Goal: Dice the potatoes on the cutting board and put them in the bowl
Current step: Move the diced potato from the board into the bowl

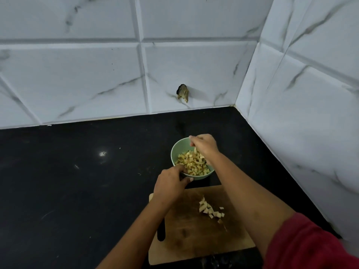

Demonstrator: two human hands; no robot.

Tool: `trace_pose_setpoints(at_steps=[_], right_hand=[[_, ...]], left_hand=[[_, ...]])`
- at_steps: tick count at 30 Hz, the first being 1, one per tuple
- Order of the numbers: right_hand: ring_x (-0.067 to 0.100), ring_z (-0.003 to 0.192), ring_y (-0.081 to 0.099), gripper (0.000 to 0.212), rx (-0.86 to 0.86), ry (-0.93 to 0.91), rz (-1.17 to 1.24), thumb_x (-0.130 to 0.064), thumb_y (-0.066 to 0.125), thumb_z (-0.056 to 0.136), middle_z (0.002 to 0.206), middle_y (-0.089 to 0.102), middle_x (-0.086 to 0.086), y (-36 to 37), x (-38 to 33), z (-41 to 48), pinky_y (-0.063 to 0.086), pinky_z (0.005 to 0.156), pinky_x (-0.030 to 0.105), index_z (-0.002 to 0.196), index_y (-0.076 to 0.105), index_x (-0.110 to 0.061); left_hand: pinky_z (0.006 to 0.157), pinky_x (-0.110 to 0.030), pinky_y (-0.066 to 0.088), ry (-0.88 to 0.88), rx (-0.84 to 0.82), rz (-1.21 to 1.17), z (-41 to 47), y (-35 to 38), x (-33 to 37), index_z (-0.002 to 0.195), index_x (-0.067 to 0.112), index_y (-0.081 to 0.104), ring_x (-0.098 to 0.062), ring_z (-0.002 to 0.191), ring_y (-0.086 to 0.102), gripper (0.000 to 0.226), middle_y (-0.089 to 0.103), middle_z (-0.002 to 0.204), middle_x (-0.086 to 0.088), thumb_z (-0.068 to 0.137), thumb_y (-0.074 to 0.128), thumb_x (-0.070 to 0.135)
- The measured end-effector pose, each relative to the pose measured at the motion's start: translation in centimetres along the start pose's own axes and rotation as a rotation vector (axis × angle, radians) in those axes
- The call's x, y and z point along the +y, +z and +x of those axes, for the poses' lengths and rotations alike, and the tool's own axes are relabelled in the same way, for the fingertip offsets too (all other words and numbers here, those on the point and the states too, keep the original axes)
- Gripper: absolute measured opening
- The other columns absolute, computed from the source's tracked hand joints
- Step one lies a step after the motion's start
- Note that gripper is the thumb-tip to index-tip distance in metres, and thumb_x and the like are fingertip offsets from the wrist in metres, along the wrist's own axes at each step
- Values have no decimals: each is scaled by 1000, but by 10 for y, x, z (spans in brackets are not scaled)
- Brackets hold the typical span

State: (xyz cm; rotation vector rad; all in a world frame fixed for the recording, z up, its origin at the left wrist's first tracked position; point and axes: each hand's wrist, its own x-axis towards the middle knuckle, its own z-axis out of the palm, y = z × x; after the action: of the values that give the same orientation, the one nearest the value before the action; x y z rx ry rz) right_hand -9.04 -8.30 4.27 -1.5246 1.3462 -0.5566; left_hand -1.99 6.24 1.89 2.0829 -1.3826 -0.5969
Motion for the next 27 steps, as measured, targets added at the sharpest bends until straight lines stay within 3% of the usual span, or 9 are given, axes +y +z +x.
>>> trace_pose_setpoints(at_steps=[2, 4, 9, 11, 14, 18, 21, 24, 27], right_hand=[[16, 66, 61, 38, 32, -33, 100, -36, 56, 95, 67, 64, 4, 1, -2, -1, 52, 64, 31, 67, 62, -12], [13, 58, 59, 40, 90, -55, 236, -38, 52, 97, 61, 60, 3, 0, -7, -3, 56, 59, 30, 69, 59, -10], [11, 47, 41, 49, 200, -190, 189, -48, 45, 97, 56, 44, 0, -1, -13, -6, 36, 43, 24, 63, 46, -13], [13, 52, 42, 57, 153, -226, 41, -61, 40, 94, 56, 44, -1, -2, -12, -9, 37, 52, 30, 57, 41, -17], [16, 70, 59, 67, -79, -147, -182, -70, 33, 90, 70, 63, -2, -5, -12, -13, 47, 77, 38, 60, 57, -14], [16, 80, 65, 33, -139, -220, -423, -38, 52, 96, 85, 70, 1, -11, -6, -15, 52, 87, 41, 76, 69, -19], [11, 84, 62, 6, -153, -307, -431, -15, 69, 86, 87, 64, -6, -17, -1, -26, 53, 82, 30, 87, 66, -20], [6, 86, 59, 10, -39, -310, -209, -11, 67, 86, 91, 61, -7, -23, 7, -47, 47, 72, 17, 93, 64, -18], [6, 85, 61, 12, 191, -158, 172, -12, 60, 91, 93, 65, -4, -36, 16, -73, 48, 68, 18, 93, 65, -22]], left_hand=[[74, -25, 52, 16, -20, -4, -3, -3, -1, 91, 25, 60, -3, 82, 57, 12, 61, 90, 11, 85, 68, 32], [75, -23, 51, 17, -48, -21, -4, -5, -1, 94, 25, 62, -2, 84, 57, 13, 59, 91, 12, 85, 69, 32], [78, -23, 52, 29, -117, -48, -7, -7, -2, 95, 27, 64, -1, 88, 57, 11, 61, 96, 12, 86, 67, 32], [80, -23, 52, 24, -145, -69, -8, -8, -4, 99, 26, 65, -1, 89, 57, 13, 59, 95, 13, 87, 66, 32], [83, -26, 54, 26, -175, -111, -12, -10, -7, 108, 27, 64, -1, 93, 59, 19, 62, 102, 11, 89, 64, 31], [78, -23, 56, 18, -33, -242, -31, -9, -10, 121, 32, 55, 2, 88, 63, 31, 65, 99, 14, 91, 61, 26], [71, -19, 55, 51, 126, -416, -52, 3, -12, 117, 30, 53, 4, 84, 64, 27, 69, 93, 15, 93, 57, 17], [78, -17, 52, -12, 161, -615, -72, 20, -7, 103, 25, 55, 3, 93, 64, 18, 69, 93, 14, 94, 53, 8], [85, -22, 51, -125, 53, -774, -80, 35, 1, 98, 21, 62, -4, 99, 63, 18, 68, 99, 10, 96, 49, 7]])
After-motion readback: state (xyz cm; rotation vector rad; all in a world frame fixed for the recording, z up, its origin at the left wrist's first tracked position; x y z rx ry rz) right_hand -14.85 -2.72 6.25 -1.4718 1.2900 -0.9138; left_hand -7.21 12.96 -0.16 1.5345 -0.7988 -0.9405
